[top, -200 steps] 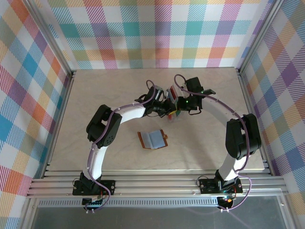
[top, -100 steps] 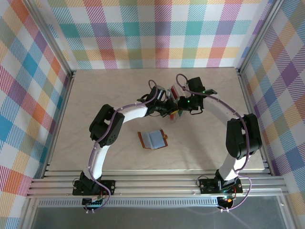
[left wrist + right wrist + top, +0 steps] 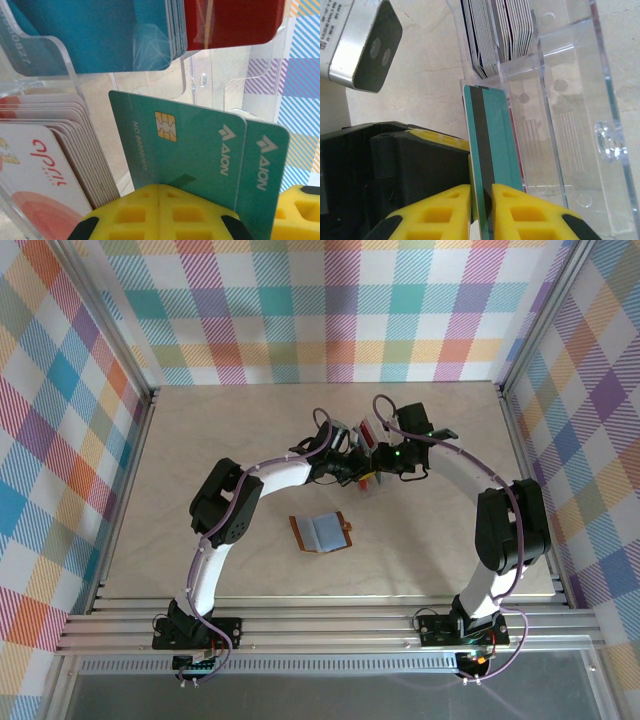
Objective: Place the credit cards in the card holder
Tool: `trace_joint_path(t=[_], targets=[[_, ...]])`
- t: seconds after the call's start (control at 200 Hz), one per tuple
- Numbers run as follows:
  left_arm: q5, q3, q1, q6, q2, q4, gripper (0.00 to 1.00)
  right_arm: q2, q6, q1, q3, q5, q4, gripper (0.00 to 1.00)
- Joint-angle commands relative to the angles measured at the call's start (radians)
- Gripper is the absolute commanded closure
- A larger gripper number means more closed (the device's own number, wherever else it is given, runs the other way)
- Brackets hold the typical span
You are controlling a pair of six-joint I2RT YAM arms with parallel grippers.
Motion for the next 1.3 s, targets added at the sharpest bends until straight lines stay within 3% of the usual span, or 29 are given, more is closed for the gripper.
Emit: trace_joint_path(t=[0.0, 0.345, 0.69, 1.295], targets=[[-0.032, 0.023, -0.021, 0.022, 0.034, -0.042, 1.00, -0.042, 0.013, -0.003, -0.018, -0.073, 0.013, 0.82], [-0.040, 0.030, -0.021, 0.032, 0.037, -0.061, 1.00, -0.051, 0.016, -0.009, -0.023, -0.071, 0.018, 0.89], [-0.039, 0.023, -0.021, 0.047, 0.008, -0.081, 1.00, -0.108, 0.033, -0.009, -0.043, 0.078, -0.002, 0.99], [-0.014, 0.016, -0.021, 0.097, -0.130, -0.164, 0.96, -0.202, 0.054, -0.008, -0.079, 0.170, -0.013, 1.00]])
